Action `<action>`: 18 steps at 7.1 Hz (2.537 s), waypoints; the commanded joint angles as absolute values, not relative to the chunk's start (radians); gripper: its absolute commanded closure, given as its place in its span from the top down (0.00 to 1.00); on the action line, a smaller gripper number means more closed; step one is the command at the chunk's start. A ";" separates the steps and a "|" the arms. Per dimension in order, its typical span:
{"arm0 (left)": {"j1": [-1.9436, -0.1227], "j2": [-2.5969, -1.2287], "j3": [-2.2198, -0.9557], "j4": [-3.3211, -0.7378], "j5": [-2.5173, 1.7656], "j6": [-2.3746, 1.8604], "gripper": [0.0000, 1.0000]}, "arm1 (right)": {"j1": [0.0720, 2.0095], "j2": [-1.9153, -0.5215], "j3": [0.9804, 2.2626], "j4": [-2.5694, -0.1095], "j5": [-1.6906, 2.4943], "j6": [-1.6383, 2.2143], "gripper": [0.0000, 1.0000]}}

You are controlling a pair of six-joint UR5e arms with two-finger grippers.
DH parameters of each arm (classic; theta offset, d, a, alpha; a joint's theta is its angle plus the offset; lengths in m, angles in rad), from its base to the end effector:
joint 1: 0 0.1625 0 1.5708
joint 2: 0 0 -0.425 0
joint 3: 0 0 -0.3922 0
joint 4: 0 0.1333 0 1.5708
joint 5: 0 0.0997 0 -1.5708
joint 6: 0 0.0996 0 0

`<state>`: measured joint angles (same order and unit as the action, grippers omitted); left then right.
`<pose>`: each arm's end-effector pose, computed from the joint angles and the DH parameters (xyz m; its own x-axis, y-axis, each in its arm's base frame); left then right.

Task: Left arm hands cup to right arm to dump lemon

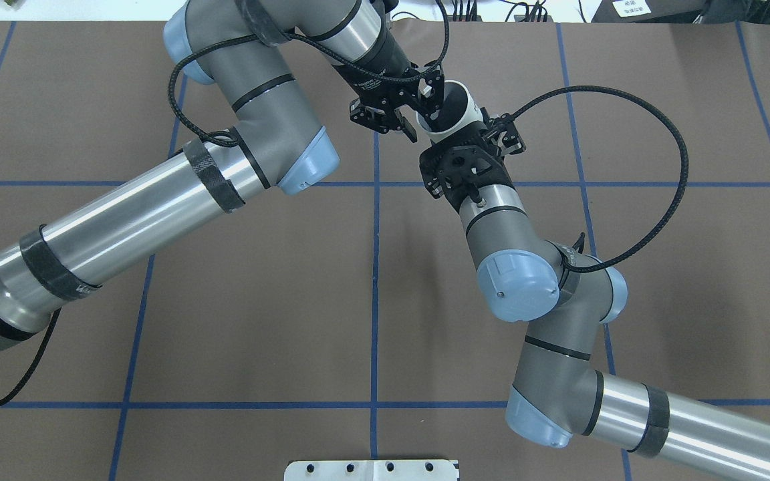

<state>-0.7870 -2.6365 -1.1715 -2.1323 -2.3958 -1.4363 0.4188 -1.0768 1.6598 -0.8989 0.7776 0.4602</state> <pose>0.5062 -0.5930 0.0545 0.2342 -0.1060 -0.9664 -0.0396 0.9922 -0.1184 -0.4891 -0.4413 0.2477 0.9361 -0.2714 0.2238 -0.1472 0.2755 0.9500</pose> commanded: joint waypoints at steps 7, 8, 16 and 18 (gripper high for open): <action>-0.792 -2.640 -1.147 -2.168 -2.375 -1.442 0.00 | 0.420 -1.077 1.660 -0.899 0.781 0.462 1.00; -0.792 -2.641 -1.147 -2.168 -2.375 -1.443 0.00 | 0.420 -1.077 1.660 -0.899 0.781 0.462 1.00; -0.935 -2.638 -1.119 -2.163 -2.376 -1.445 0.00 | 0.419 -1.089 1.661 -0.899 0.784 0.460 1.00; -1.029 -2.603 -1.095 -2.120 -2.373 -1.431 0.00 | 0.431 -1.086 1.670 -0.900 0.816 0.462 1.00</action>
